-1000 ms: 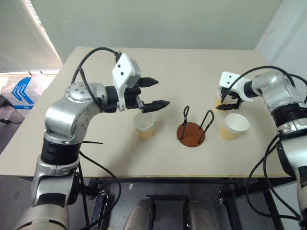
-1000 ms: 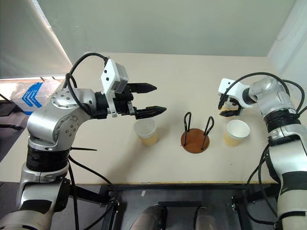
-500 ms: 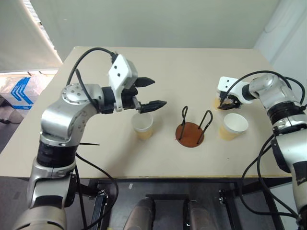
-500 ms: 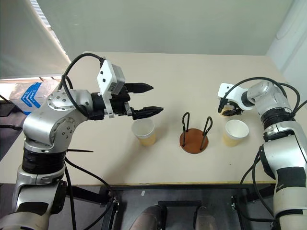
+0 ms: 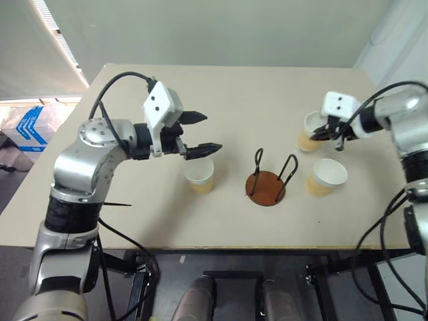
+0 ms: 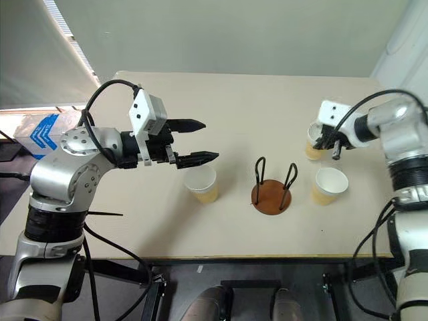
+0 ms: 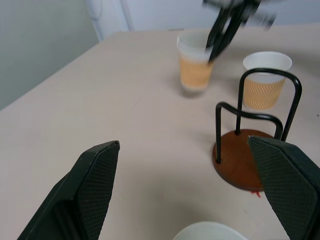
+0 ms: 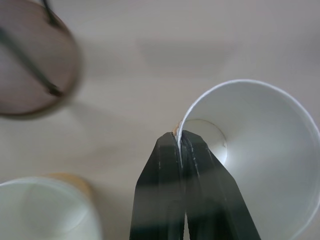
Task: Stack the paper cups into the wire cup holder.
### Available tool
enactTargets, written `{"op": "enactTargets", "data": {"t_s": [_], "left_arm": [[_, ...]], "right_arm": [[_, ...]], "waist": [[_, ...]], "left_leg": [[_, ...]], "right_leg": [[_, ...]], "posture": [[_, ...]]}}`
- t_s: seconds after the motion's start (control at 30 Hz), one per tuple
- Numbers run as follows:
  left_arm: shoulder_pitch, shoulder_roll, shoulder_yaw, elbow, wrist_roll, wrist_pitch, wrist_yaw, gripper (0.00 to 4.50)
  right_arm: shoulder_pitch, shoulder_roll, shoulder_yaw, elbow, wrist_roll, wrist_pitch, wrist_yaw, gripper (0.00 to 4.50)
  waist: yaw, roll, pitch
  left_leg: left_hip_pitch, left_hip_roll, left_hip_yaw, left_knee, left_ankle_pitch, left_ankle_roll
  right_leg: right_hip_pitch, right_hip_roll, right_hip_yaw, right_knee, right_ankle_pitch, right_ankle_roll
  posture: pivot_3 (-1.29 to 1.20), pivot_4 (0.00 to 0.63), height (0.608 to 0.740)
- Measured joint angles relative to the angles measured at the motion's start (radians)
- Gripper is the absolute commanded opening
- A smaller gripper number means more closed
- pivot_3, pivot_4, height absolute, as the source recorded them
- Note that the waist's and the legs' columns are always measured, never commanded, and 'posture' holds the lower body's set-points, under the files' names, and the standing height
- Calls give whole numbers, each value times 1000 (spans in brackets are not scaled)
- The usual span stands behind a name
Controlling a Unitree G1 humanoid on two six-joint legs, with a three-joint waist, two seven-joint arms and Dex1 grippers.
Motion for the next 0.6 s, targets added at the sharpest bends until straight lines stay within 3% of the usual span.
{"op": "enactTargets", "data": {"t_s": [0.27, 0.6], "left_arm": [[30, 87, -5, 23, 2, -22, -115, 4500], [29, 82, -32, 36, 21, -34, -117, 4500]], "right_arm": [[-24, -108, -81, -616, 235, 410, 157, 89], [7, -88, -8, -712, 270, 429, 137, 89]], "waist": [[-14, 0, 0], [-12, 0, 0]], "left_leg": [[2, 2, -1, -2, 3, 4], [2, 1, -4, -2, 7, 11]], "right_leg": [[-1, 3, 0, 1, -2, -1], [0, 3, 0, 2, -1, -6]], "posture": [[0, 150, 740], [0, 150, 740]]}}
